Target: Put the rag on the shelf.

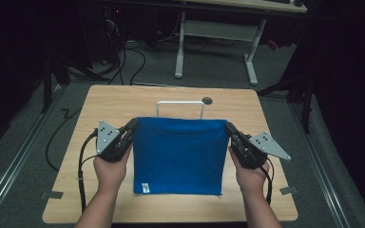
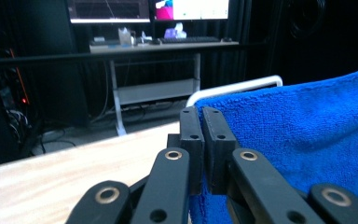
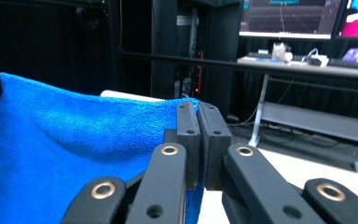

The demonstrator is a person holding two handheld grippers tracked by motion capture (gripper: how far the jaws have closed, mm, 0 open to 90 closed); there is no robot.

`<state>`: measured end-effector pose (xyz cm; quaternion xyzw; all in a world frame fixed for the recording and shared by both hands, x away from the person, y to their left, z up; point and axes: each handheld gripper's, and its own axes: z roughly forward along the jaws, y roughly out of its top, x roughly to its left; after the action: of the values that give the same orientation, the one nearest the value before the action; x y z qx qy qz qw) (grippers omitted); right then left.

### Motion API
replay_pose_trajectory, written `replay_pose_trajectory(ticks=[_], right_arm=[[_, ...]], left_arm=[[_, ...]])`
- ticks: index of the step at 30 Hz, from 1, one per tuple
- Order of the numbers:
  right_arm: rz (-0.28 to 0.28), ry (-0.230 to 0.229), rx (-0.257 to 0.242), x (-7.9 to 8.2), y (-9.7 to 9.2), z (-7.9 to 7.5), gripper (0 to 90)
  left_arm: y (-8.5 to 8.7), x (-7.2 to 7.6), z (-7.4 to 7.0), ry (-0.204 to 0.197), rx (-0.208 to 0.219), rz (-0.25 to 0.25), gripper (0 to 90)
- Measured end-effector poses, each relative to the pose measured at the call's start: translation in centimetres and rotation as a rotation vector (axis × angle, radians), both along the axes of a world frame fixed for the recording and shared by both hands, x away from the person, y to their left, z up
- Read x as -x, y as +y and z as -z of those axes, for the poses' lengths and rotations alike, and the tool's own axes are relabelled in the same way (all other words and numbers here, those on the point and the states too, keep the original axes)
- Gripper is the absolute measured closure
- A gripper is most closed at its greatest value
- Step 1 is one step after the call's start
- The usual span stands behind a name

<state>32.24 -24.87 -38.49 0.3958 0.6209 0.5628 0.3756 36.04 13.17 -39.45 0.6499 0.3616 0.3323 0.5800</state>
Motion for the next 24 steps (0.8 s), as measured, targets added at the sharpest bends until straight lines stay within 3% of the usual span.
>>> replay_pose_trajectory(ticks=[3,7,12,17,24], right_arm=[[0.006,-0.039,0.005,-0.2,0.2,-1.3,88.6],[0.014,-0.059,-0.002,-0.5,0.2,-2.1,88.6],[0.020,-0.091,0.000,-1.1,0.2,-3.4,88.6],[0.025,-0.120,-0.004,-1.8,0.3,-4.8,88.6],[0.026,-0.138,-0.006,-2.1,0.5,-5.6,88.5]], left_arm=[[0.1,-0.2,-1.1,-0.031,0.013,-0.006,88.0],[0.1,-0.5,-2.3,-0.060,0.023,-0.014,88.0],[0.1,-1.0,-3.6,-0.105,0.006,-0.025,88.0],[0.2,-1.5,-4.7,-0.132,0.021,-0.029,88.1],[0.3,-1.7,-5.6,-0.163,0.018,-0.040,88.1]])
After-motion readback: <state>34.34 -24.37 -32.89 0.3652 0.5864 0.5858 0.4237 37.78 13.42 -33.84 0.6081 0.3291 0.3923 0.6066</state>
